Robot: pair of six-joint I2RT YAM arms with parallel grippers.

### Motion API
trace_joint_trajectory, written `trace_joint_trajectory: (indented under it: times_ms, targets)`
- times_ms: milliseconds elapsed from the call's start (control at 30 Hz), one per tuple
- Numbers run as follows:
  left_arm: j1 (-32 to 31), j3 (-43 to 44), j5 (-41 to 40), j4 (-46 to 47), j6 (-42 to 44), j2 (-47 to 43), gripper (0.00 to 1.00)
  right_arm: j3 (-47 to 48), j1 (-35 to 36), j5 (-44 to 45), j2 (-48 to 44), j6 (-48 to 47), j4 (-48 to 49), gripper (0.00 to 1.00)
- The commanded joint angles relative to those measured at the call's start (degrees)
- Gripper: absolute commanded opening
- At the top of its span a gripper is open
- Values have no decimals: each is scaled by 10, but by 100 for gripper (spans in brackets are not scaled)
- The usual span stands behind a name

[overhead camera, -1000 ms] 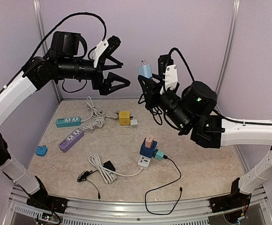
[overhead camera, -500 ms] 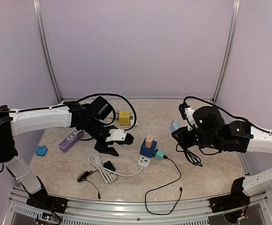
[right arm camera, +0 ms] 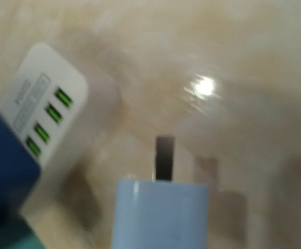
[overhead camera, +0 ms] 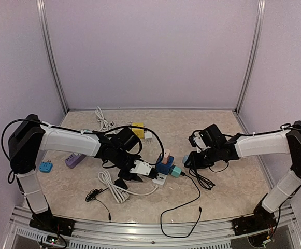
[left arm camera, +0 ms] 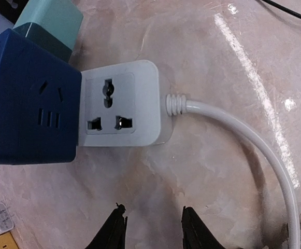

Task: Insert the plug
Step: Adjust the socket at the center of the board.

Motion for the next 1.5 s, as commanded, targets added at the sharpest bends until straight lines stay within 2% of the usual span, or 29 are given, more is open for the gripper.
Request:
trace_joint_trajectory:
  times_ms: [0,200,433,567,767,967,1067,1167,1333,1467]
  targets:
    - [-8,0,14,36,20,27,31,56,-15,-103,72,-22,56,0]
    - [-29,-15,13,89,26,46,24,100,-14,-160,154,4,79,0]
    - [-65,-53,13,171,18,50,21,155,13,-191,211,29,106,0]
    - [-81,-67,12,190,-23,41,24,219,34,-198,255,23,86,0]
    - [-94,-117,-4,189,-38,-2,35,293,40,-202,297,6,54,0]
    - [-89,-117,-30,71,-24,-64,53,353,39,-189,316,-41,-10,0]
    - [-64,-100,-6,-17,8,-89,62,380,32,-172,318,-64,-45,0]
    - [-39,-79,23,-96,50,-109,66,402,22,-152,305,-86,-80,0]
    - [26,-7,74,-225,119,-127,67,404,8,-85,229,-140,-132,0]
    - [71,86,110,-312,237,-103,80,358,7,-59,143,-180,-135,0]
